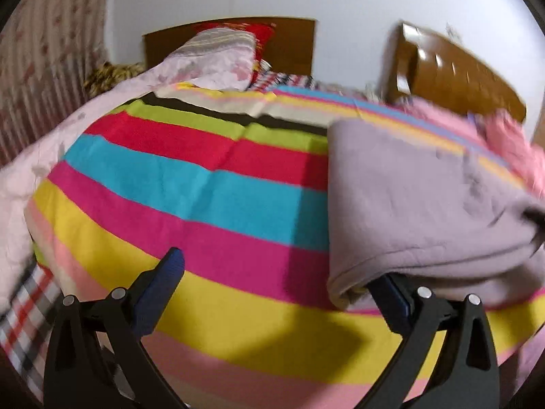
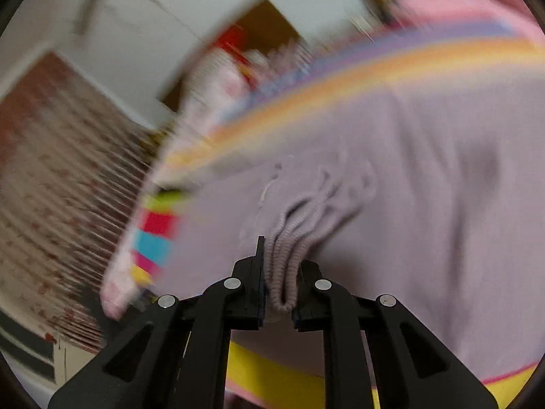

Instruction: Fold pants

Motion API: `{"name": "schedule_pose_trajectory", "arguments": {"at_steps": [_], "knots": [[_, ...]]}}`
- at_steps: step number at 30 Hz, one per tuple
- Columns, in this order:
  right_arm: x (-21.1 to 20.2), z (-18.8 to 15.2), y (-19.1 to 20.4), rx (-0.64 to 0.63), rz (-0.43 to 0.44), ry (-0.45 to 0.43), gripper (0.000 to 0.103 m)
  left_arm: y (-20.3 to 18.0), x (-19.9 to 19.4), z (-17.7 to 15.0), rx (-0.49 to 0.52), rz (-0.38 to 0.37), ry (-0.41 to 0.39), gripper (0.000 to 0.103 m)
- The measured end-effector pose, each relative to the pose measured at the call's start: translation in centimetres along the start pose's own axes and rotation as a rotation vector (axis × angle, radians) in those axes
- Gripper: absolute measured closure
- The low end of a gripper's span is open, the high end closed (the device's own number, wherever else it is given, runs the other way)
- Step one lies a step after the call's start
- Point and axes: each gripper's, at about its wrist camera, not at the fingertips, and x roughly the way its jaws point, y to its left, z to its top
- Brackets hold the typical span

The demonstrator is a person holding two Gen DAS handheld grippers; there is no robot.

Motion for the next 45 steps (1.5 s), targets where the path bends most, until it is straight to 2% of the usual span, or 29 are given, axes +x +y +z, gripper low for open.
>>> {"name": "schedule_pose_trajectory", "arguments": {"at_steps": [2, 6, 13, 16, 19, 21, 22, 23, 27, 30, 31, 32, 33, 34, 36, 38, 40, 44, 45], "knots": [[-0.2, -0.3, -0.3, -0.004, 0.024, -0.033, 0.089, -0.2, 0.1, -0.2, 0.002, 0.015, -0.008, 0.001], [-0.7, 0.0, 0.8, -0.068, -0.007, -0.03, 0.089, 0.5, 0.5, -0.1, -0.049, -0.019, 0.02, 0.001], [-0.6, -0.3, 0.2, -0.054, 0.01, -0.024, 0.089, 0.5, 0.5, -0.6, -0.069, -0.015, 0.026, 0.001], [-0.1, 0.0, 0.1, -0.042, 0.019, -0.023, 0.089, 0.2, 0.2, -0.5, -0.047, 0.0, 0.04, 0.001], [-0.3, 0.0, -0.6, -0.028, 0.028, -0.022, 0.089, -0.4, -1.4, -0.4, 0.035, 0.02, 0.045, 0.002], [-0.6, -0.1, -0.9, -0.031, 0.033, -0.029, 0.089, -0.9, -3.0, -0.7, 0.109, 0.09, 0.023, 0.002], [-0.6, -0.1, -0.9, -0.031, 0.033, -0.029, 0.09, -1.0, -3.9, -0.8, 0.123, 0.126, -0.005, 0.002], [-0.6, -0.2, -0.8, -0.042, 0.028, -0.035, 0.091, -1.0, -5.1, -0.7, 0.116, 0.129, -0.036, 0.002], [-0.7, -0.6, -0.1, -0.108, 0.009, -0.044, 0.09, -2.1, -8.0, 1.6, 0.039, 0.035, -0.11, 0.002], [-1.0, -0.3, 0.1, -0.136, -0.004, -0.024, 0.076, -5.1, -8.4, 4.0, 0.046, -0.038, -0.167, 0.002], [-1.8, -0.4, 0.2, -0.153, -0.027, -0.029, 0.066, -6.3, -8.2, 4.7, 0.05, -0.069, -0.172, 0.002], [-2.4, -0.4, 0.5, -0.168, -0.054, -0.047, 0.062, -8.0, -7.4, 5.6, 0.055, -0.108, -0.155, 0.002], [-3.4, -0.5, 0.6, -0.196, -0.09, -0.08, 0.059, -9.1, -6.7, 6.3, 0.055, -0.134, -0.133, 0.002], [-5.4, -0.7, 0.8, -0.267, -0.185, -0.154, 0.053, -10.4, -5.6, 7.0, 0.056, -0.162, -0.104, 0.002], [-6.7, -0.8, 0.5, -0.332, -0.291, -0.204, 0.046, -13.1, -3.3, 7.8, 0.077, -0.198, -0.051, 0.002], [-7.1, -0.8, -0.7, -0.355, -0.388, -0.209, 0.045, -16.2, -0.2, 8.1, 0.122, -0.189, 0.014, 0.002], [-7.1, -0.9, -2.6, -0.364, -0.472, -0.175, 0.045, -18.2, 2.0, 8.0, 0.163, -0.17, 0.058, 0.002], [-7.6, -1.6, -4.7, -0.423, -0.442, -0.164, 0.035, -21.3, 6.5, 6.1, 0.24, -0.087, 0.146, 0.001], [-8.0, -1.7, -4.9, -0.432, -0.443, -0.167, 0.033, -21.3, 6.5, 5.8, 0.23, -0.082, 0.119, 0.001]]}}
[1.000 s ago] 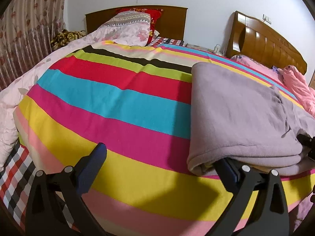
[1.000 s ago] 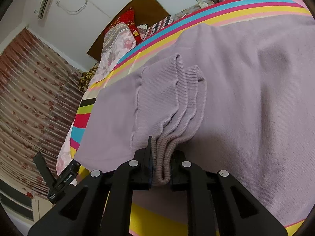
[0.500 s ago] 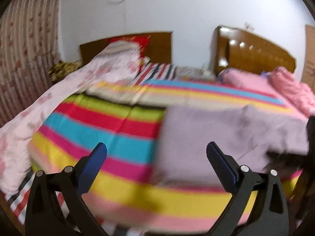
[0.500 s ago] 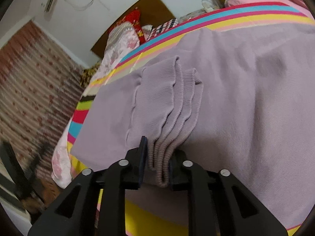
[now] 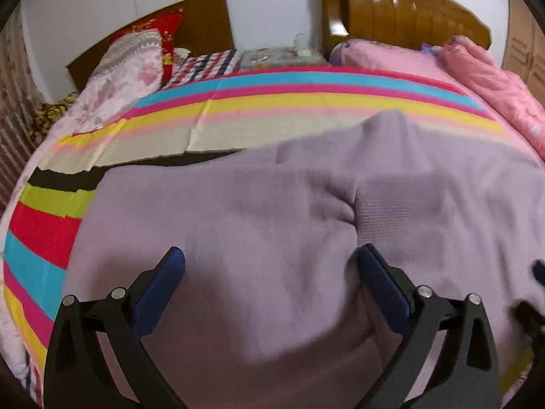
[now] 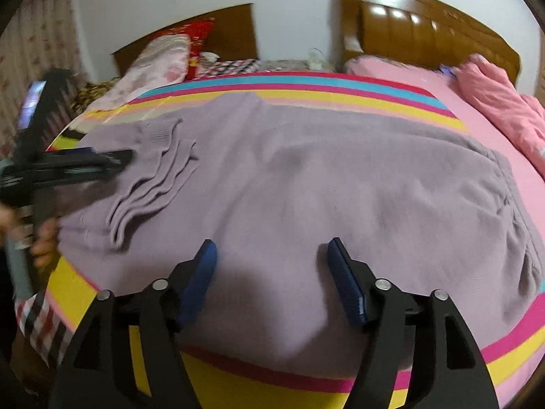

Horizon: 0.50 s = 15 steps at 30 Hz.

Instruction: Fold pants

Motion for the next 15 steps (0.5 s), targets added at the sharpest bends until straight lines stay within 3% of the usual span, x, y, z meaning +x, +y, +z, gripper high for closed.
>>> {"name": "schedule_pose_trajectory", "arguments": {"at_steps": [1, 4, 8, 12, 15], "knots": [[-0.1, -0.1, -0.3, 0.004, 0.005, -0.001, 0.028, 0.1, -0.1, -0.1, -0.007, 0.002, -0.005, 0.001], [-0.8, -0.2, -1.3, 0.047, 0.057, -0.022, 0.028, 0.8, 0.1, 0.2, -0.021, -0.02, 0.031, 0.001], [-3.5, -0.1, -4.0, 0.138, 0.064, -0.13, 0.028, 0.5, -0.2, 0.3, -0.009, 0.006, 0.044, 0.001], [-6.7, -2.3, -10.3, 0.345, 0.064, -0.277, 0.027, 0.1, -0.2, -0.3, -0.03, 0.025, 0.007, 0.001], [-7.7, -4.5, -14.3, 0.511, 0.052, -0.307, 0.027, 0.2, -0.2, -0.5, -0.043, 0.013, 0.006, 0.001]]}}
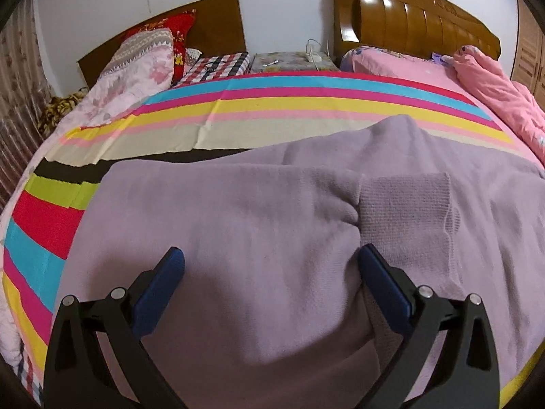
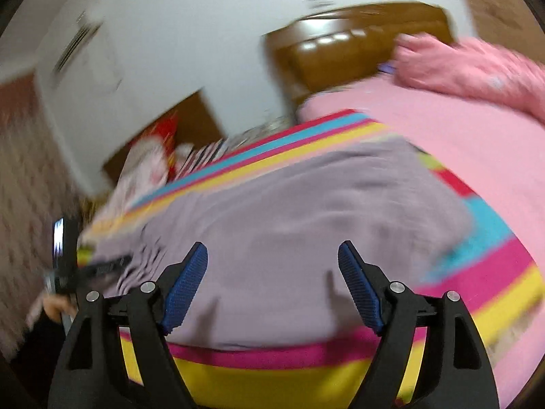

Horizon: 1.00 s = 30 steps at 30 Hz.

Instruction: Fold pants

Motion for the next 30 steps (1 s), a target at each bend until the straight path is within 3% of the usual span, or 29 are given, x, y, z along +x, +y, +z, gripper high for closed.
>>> {"name": "schedule_pose_trajectory", "arguments": {"at_steps": [3, 7, 11, 16, 19, 22, 30], "knots": [[-1.6, -0.6, -5.0, 0.197, -0.009, -0.026, 0.027, 0.5, 0.2, 0.0, -0.017, -0.022, 0.006, 0.001], [-0.5, -0.7, -7.6, 0.298, -0.015, 0.0, 0.027, 0.4, 0.2, 0.0, -0.015, -0.012, 0.006, 0.001], [0.3, 0.6, -8.0, 0.29, 0.008, -0.006, 0.028, 0.4, 0.3, 0.1, -0.018, -0.014, 0.007, 0.001], [2.1, 1.5, -7.1, 0.253, 0.01, 0.094, 0.029, 0.4, 0.3, 0.1, -0.018, -0.014, 0.007, 0.001], [3.2, 2.0, -5.7, 0.154, -0.12, 0.21, 0.033, 0.4, 0.3, 0.1, -0.015, -0.011, 0.006, 0.001], [4.1, 2.7, -5.2, 0.137, -0.136, 0.282, 0.031, 0.4, 0.4, 0.1, -0.015, -0.011, 0.007, 0.001], [5.7, 4.3, -7.4, 0.289, -0.05, 0.233, 0.029, 0.5, 0.4, 0.2, -0.018, -0.011, 0.007, 0.001]]}}
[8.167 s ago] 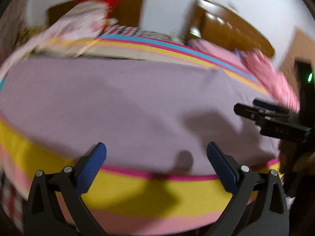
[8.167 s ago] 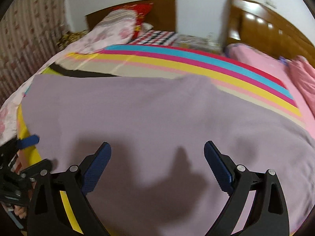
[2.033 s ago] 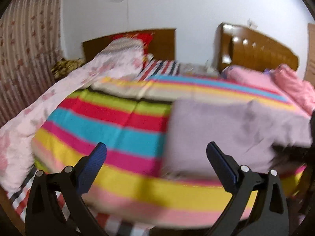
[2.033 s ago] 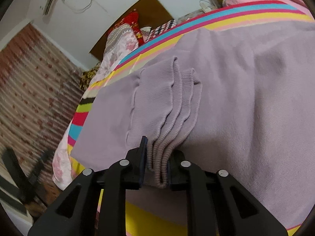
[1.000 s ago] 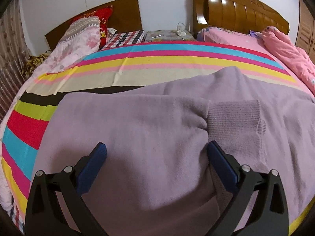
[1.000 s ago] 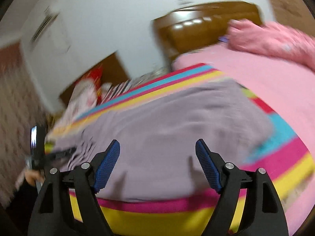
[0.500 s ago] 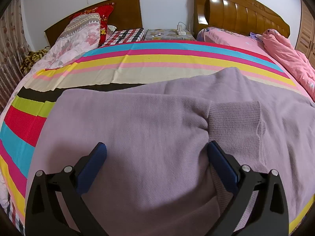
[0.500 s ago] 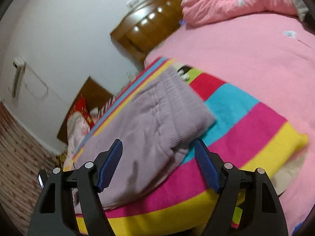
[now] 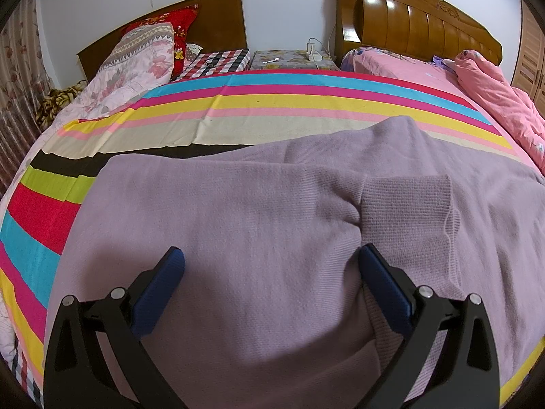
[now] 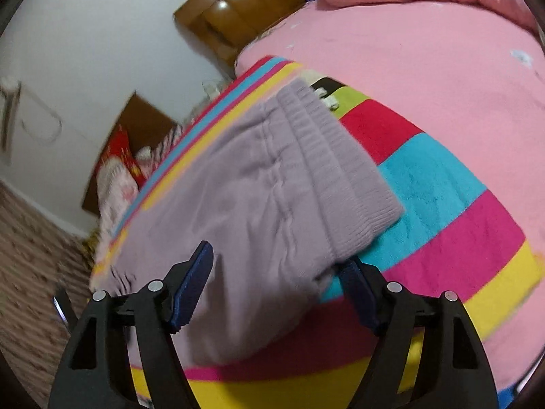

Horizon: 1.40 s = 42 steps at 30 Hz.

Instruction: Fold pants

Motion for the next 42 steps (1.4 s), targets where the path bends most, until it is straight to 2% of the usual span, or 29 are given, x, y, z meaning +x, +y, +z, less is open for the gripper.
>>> {"name": "schedule_pose_trajectory", "arguments": {"at_steps": [2, 3, 5, 9, 13, 14, 17, 24, 27, 30, 33, 34, 35, 36, 38, 39, 41, 42], "knots": [[0.3, -0.1, 0.7, -0.033, -0.038, 0.007, 0.029, 0.0, 0.0, 0.0, 0.0, 0.001, 0.0, 0.001], [0.5, -0.4, 1.5, -0.092, -0.076, 0.031, 0.029, 0.0, 0.0, 0.0, 0.0, -0.001, 0.0, 0.001], [0.1, -1.1, 2.1, -0.145, -0.115, 0.065, 0.039, 0.0, 0.1, 0.0, -0.003, -0.005, 0.001, 0.001], [-0.2, -0.6, 1.1, -0.097, -0.103, 0.086, 0.049, 0.0, 0.1, -0.1, -0.007, -0.008, 0.002, 0.001], [0.5, -0.2, 1.4, -0.085, -0.134, 0.042, 0.051, 0.0, 0.1, 0.0, -0.009, -0.01, 0.002, 0.001], [0.5, -0.4, 1.4, -0.082, -0.146, 0.035, 0.056, 0.0, 0.1, -0.1, -0.009, -0.009, 0.002, 0.001], [0.1, -1.1, 0.4, -0.048, -0.085, 0.002, 0.066, 0.0, 0.1, -0.1, -0.011, -0.012, 0.001, 0.001], [-0.5, -1.9, -2.2, 0.119, 0.093, -0.073, 0.069, 0.0, 0.0, -0.1, -0.009, -0.009, -0.003, 0.001], [-0.6, -2.1, -1.9, 0.134, 0.083, -0.085, 0.069, -0.2, -1.1, -0.4, -0.02, -0.01, -0.016, 0.002], [-0.7, -2.3, -1.5, 0.138, 0.068, -0.096, 0.069, -0.7, -2.6, -0.4, -0.04, -0.108, -0.031, 0.002], [-0.7, -2.5, -1.1, 0.13, 0.038, -0.111, 0.069, -3.4, -2.1, 0.1, 0.032, -0.144, 0.023, 0.002], [-0.8, -2.6, -1.0, 0.133, 0.035, -0.114, 0.069, -5.5, -0.8, -0.3, 0.109, -0.153, 0.09, 0.001], [-0.9, -2.7, -1.0, 0.138, 0.033, -0.115, 0.069, -6.6, -0.4, -0.8, 0.161, -0.126, 0.097, 0.001], [-0.8, -2.6, -1.1, 0.139, 0.032, -0.116, 0.069, -7.4, -1.0, -1.1, 0.196, -0.096, 0.034, 0.001], [-0.8, -2.7, -1.1, 0.129, 0.028, -0.115, 0.069, -8.8, -1.4, -0.8, 0.235, -0.139, 0.079, 0.002], [-0.8, -2.6, -1.0, 0.119, 0.024, -0.114, 0.069, -9.5, -2.4, -0.1, 0.233, -0.159, 0.059, 0.002], [-0.7, -2.6, -1.0, 0.104, 0.02, -0.113, 0.069, -10.7, -4.6, 1.4, 0.228, -0.155, -0.042, 0.002], [-0.7, -2.5, -1.0, 0.1, 0.02, -0.113, 0.069, -11.7, -5.3, 2.4, 0.237, -0.178, -0.071, 0.002]]}}
